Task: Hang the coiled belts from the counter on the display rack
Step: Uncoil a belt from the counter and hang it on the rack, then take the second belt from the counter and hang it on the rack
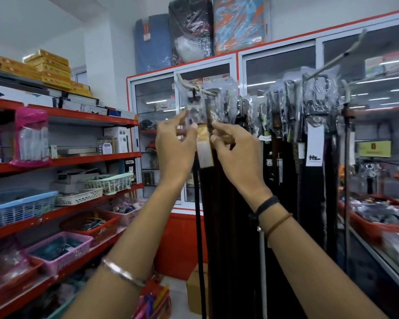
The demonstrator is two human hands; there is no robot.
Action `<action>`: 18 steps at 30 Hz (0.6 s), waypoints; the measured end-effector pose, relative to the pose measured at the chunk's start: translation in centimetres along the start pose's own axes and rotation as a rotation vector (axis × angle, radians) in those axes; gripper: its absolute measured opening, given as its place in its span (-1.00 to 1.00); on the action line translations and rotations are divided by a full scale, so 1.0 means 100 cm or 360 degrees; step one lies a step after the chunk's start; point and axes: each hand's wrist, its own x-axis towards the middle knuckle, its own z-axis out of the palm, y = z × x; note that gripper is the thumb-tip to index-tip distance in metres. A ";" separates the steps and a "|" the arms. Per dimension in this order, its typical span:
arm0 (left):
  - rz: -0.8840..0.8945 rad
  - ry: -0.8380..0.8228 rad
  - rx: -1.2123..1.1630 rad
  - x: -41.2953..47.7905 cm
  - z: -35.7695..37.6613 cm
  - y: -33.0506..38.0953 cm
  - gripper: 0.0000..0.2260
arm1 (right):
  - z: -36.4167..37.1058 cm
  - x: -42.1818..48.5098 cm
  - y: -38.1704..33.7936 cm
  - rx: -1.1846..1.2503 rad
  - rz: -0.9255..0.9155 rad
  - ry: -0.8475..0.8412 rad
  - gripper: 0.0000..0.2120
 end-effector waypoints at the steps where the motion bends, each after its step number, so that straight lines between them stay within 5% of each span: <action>1: 0.0128 0.0098 0.0041 -0.016 0.004 0.004 -0.71 | -0.011 -0.007 0.002 -0.0015 -0.0049 0.0023 -0.75; 4: 0.0499 0.0246 0.0016 -0.066 0.020 0.019 -0.80 | -0.048 -0.032 0.005 -0.0041 -0.0197 0.0094 -0.78; 7: 0.0579 0.0082 -0.0122 -0.119 0.044 0.032 -0.86 | -0.092 -0.060 0.012 -0.0050 -0.0235 0.0121 -0.81; 18: 0.0031 -0.0557 -0.0736 -0.298 0.177 0.063 -0.88 | -0.299 -0.184 0.081 -0.0504 0.0235 0.0221 -0.87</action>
